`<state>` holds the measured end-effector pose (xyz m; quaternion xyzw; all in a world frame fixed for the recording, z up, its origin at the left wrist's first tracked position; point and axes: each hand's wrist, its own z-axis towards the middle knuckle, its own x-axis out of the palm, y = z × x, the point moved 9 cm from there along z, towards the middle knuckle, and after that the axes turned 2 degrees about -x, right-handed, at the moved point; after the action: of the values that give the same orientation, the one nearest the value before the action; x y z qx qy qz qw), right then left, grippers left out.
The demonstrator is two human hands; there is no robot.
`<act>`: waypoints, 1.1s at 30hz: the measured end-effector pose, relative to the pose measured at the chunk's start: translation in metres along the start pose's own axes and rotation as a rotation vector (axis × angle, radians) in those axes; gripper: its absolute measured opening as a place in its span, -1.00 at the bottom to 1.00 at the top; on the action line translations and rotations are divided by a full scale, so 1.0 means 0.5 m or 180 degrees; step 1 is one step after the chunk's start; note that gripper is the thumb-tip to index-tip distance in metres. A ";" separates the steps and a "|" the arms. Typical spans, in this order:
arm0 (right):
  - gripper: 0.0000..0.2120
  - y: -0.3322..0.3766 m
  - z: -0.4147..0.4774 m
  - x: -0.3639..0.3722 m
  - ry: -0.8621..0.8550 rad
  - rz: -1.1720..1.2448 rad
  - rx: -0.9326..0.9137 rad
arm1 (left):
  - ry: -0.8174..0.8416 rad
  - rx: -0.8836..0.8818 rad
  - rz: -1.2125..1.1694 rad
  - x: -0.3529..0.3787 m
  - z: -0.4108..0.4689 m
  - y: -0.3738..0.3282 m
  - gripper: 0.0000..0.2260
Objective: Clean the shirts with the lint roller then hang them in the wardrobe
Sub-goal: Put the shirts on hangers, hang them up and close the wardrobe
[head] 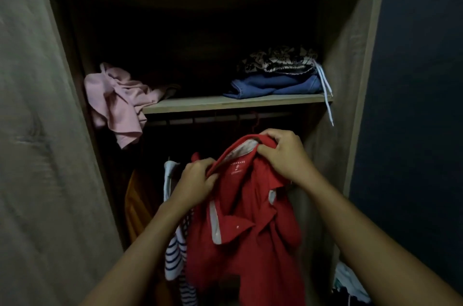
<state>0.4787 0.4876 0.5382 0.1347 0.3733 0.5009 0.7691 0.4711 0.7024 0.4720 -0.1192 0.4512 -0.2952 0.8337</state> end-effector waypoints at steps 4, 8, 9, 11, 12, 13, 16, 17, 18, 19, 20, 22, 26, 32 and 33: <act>-0.88 -0.117 -0.051 -0.008 -0.0143 0.0115 0.0566 | 0.0143 -0.0480 -0.0882 0.034 -0.037 0.063 -0.88; -0.86 -0.196 -0.102 0.052 0.0282 0.0020 0.0947 | 0.0068 -0.1126 -0.2095 0.061 -0.050 0.071 -0.81; -0.88 -0.208 -0.110 0.077 0.0553 0.0037 0.1018 | -0.0036 -0.1228 -0.2267 0.059 -0.048 0.061 -0.77; -0.89 -0.221 -0.125 0.126 0.1196 0.0234 0.1204 | -0.0156 -0.1331 -0.2430 0.052 -0.042 0.039 -0.70; -0.85 -0.223 -0.132 0.144 0.1513 0.0348 0.1299 | -0.0154 -0.1328 -0.2404 0.049 -0.035 0.030 -0.69; -0.82 -0.219 -0.136 0.157 0.1780 0.0436 0.1337 | -0.0104 -0.1280 -0.2337 0.049 -0.028 0.021 -0.71; -0.67 -0.204 -0.118 0.171 0.1945 0.0543 0.1278 | 0.0136 -0.1015 -0.1961 0.049 -0.008 0.001 -0.80; -0.66 -0.208 -0.100 0.170 0.1765 0.0557 0.1253 | 0.0163 -0.0939 -0.1743 0.048 -0.004 -0.004 -0.79; -0.68 -0.211 -0.077 0.165 0.1494 0.0510 0.1173 | 0.0146 -0.0880 -0.1524 0.046 0.000 -0.007 -0.77; -0.72 -0.217 -0.052 0.157 0.1164 0.0366 0.1037 | 0.0110 -0.0844 -0.1368 0.046 0.004 -0.009 -0.76; -0.77 -0.225 -0.028 0.150 0.0832 0.0151 0.0886 | 0.0067 -0.0847 -0.1286 0.044 0.006 -0.012 -0.75; -0.82 -0.236 0.007 0.137 0.0324 -0.0337 0.0617 | 0.0005 -0.0904 -0.1161 0.042 0.010 -0.010 -0.77; -0.65 -0.280 0.049 0.152 0.0060 -0.0956 0.0539 | 0.0039 -0.0719 -0.0791 0.031 0.018 -0.001 -0.85; -0.70 -0.335 0.095 0.171 0.0104 -0.1491 0.0799 | -0.0357 -0.0743 -0.0718 0.004 0.007 0.036 -0.87; -0.73 -0.344 0.097 0.175 0.0140 -0.1485 0.0875 | -0.0414 -0.0737 -0.0702 0.000 0.005 0.034 -0.87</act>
<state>0.6476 0.4925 0.4332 0.1373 0.4754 0.2575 0.8300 0.4799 0.7156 0.4656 -0.2820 0.4115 -0.3226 0.8044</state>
